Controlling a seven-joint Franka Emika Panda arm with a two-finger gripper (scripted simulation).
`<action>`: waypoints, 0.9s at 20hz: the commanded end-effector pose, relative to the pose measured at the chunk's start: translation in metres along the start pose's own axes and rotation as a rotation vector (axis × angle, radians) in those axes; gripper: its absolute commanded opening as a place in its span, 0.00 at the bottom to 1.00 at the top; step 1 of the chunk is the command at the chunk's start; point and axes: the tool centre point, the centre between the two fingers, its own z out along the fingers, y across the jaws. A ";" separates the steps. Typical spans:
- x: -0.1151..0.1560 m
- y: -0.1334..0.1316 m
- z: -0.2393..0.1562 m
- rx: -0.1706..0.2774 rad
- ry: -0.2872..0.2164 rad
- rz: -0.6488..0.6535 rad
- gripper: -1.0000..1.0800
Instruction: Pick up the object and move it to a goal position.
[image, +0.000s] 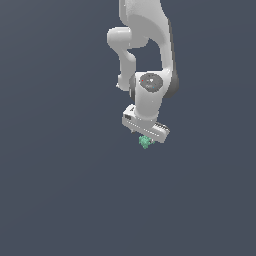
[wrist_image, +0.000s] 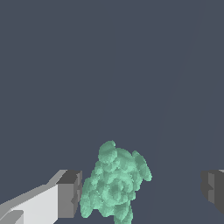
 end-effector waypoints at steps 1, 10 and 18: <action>-0.005 -0.003 0.002 0.002 0.002 0.061 0.96; -0.023 -0.011 0.008 0.011 0.010 0.268 0.96; -0.033 -0.015 0.012 0.016 0.014 0.385 0.96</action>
